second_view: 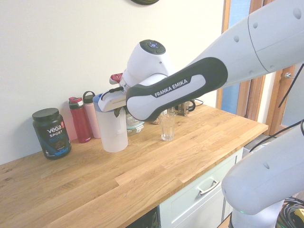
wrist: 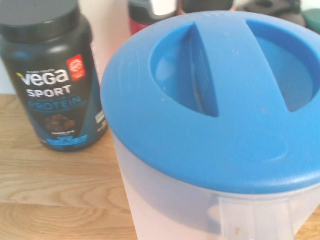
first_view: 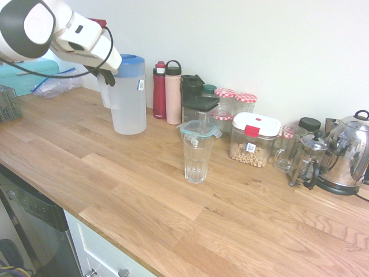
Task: Pour me some water
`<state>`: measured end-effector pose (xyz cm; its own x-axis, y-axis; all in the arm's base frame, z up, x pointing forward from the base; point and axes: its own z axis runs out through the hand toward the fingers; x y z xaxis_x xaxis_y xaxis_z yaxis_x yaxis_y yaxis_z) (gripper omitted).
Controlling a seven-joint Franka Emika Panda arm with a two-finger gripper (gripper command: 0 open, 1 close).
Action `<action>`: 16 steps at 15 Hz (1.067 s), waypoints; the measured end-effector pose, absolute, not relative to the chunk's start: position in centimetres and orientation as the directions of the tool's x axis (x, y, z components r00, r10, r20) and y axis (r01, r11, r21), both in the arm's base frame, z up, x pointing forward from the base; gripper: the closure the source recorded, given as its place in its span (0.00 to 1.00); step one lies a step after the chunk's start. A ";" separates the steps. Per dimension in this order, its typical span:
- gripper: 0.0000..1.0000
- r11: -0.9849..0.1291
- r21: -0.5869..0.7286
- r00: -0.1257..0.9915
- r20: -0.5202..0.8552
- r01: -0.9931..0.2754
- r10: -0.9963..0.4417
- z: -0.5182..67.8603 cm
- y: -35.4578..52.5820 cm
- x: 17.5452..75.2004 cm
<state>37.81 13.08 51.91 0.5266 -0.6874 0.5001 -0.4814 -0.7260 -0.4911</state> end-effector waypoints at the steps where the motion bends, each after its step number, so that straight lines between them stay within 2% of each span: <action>1: 1.00 -0.727 -0.487 0.527 0.501 -0.485 -0.687 51.5 13.2 37.7; 4: 1.00 -0.726 -0.487 0.528 0.499 -0.485 -0.687 50.2 13.8 37.2; 10: 1.00 -0.714 -0.513 0.444 0.561 -0.476 -0.699 46.4 15.8 37.3; 15: 1.00 -0.680 -0.522 0.466 0.496 -0.515 -0.733 45.2 16.3 37.3; 16: 0.00 -0.678 -0.522 0.468 0.490 -0.518 -0.735 45.2 16.4 37.2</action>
